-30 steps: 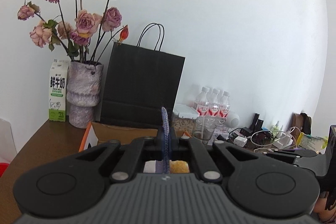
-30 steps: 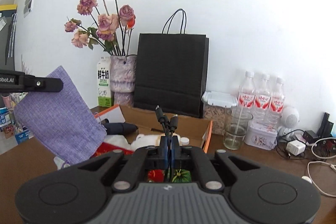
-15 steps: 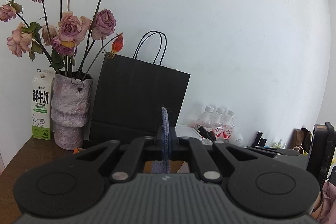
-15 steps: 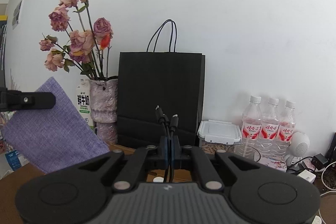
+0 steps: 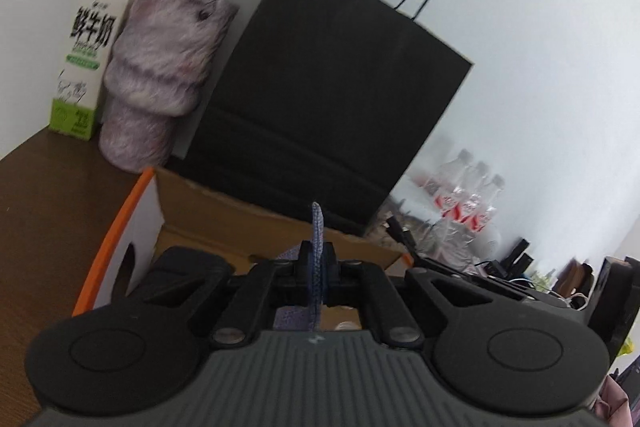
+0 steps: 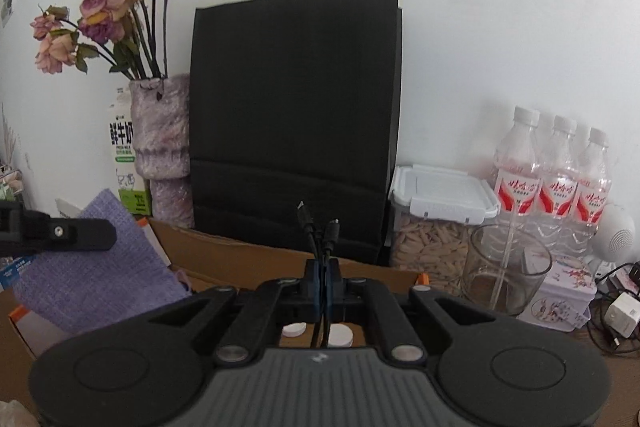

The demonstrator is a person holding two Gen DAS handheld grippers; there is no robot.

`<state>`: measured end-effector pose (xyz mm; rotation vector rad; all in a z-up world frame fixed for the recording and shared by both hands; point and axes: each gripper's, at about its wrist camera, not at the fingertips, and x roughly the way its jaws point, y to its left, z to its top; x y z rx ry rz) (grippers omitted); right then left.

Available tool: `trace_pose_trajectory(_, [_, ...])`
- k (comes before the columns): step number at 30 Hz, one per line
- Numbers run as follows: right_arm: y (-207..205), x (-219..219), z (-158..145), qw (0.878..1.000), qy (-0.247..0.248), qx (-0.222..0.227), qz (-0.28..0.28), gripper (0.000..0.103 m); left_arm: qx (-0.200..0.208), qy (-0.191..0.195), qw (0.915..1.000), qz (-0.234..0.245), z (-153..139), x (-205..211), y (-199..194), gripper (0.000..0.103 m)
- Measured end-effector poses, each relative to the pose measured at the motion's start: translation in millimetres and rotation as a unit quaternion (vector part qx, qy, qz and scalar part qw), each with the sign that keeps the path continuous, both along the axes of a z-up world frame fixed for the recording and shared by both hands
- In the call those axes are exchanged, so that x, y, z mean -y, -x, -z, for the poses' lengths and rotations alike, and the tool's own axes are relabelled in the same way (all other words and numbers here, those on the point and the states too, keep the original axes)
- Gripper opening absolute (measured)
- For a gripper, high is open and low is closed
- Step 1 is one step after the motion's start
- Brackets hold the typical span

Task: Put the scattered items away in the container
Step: 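Carry the cable and cloth bag into the box and open both tools, then withdraw both tools toward the mesh ball and remaining cable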

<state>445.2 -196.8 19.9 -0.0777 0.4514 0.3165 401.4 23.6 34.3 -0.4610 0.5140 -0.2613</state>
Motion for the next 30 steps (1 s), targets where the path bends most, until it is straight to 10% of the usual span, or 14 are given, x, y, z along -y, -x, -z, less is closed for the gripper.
trace_pose_trajectory(12, [-3.7,-10.8,26.6,0.999,0.007,-0.041,-0.016,0.009,-0.038,-0.055,0.9972,-0.033,20.4,-9.7,-7.2,0.016])
trace_pose_trajectory(14, [-0.4,-12.5,24.5,0.999,0.011,-0.041,-0.022,0.023,-0.030,-0.074,0.9959,-0.043,18.7,-7.3,-4.7,0.037])
trace_pose_trajectory(16, [3.6,-13.6,20.9,0.999,0.012,-0.042,-0.027,0.075,-0.015,-0.100,0.9934,-0.053,14.4,-3.1,0.4,0.054])
trace_pose_trajectory(18, [10.4,-16.2,18.0,0.999,0.022,-0.030,-0.021,0.103,-0.001,-0.125,0.9904,-0.059,9.4,1.5,5.8,0.079])
trace_pose_trajectory(19, [14.8,-16.9,16.5,0.999,0.024,-0.022,-0.018,0.103,0.005,-0.139,0.9882,-0.066,6.8,4.2,9.4,0.102])
trace_pose_trajectory(30, [60.3,-9.4,9.0,0.999,-0.020,-0.010,-0.032,0.103,0.071,-0.179,0.9768,-0.095,-15.0,16.9,47.6,0.103])
